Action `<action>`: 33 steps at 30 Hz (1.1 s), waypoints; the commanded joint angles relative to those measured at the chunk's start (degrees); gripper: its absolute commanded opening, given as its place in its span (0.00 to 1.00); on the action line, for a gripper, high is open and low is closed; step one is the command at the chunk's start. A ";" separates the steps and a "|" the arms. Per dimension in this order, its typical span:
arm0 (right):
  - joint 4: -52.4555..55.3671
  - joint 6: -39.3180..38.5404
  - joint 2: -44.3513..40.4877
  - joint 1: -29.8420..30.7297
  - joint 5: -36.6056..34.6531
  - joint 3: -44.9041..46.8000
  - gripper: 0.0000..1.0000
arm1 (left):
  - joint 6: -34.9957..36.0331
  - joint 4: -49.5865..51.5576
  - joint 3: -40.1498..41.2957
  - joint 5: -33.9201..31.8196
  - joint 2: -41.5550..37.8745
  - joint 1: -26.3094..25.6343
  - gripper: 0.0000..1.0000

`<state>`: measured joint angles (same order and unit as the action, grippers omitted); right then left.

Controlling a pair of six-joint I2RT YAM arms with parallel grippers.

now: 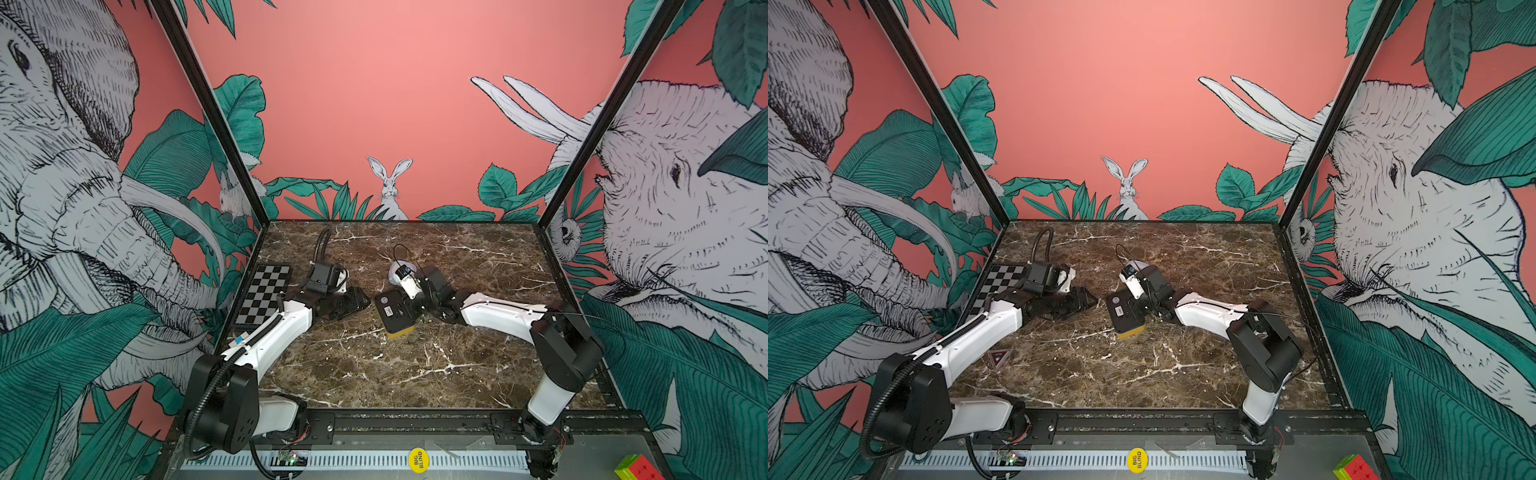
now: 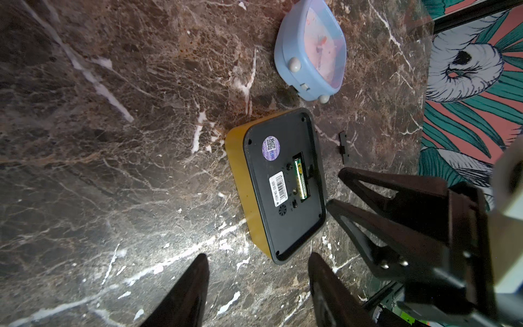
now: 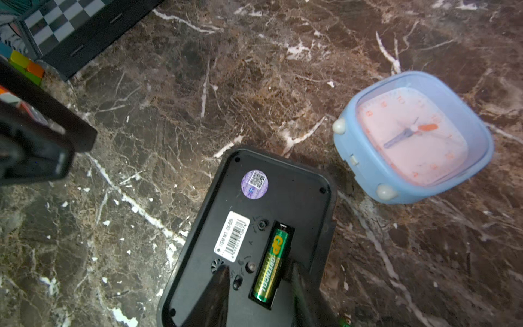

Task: Insert the battery into the alarm
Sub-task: Install the battery in the alarm.

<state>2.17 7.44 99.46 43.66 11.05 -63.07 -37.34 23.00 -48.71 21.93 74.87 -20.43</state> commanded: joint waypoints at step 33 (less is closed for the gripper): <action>19.02 8.32 6.20 -5.09 6.99 -7.99 0.20 | 4.60 0.73 -7.69 1.81 13.77 -2.43 0.68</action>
<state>20.49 12.95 104.18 39.24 13.58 -70.63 -33.01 24.03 -56.97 22.50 88.60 -22.48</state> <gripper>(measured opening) 0.201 0.676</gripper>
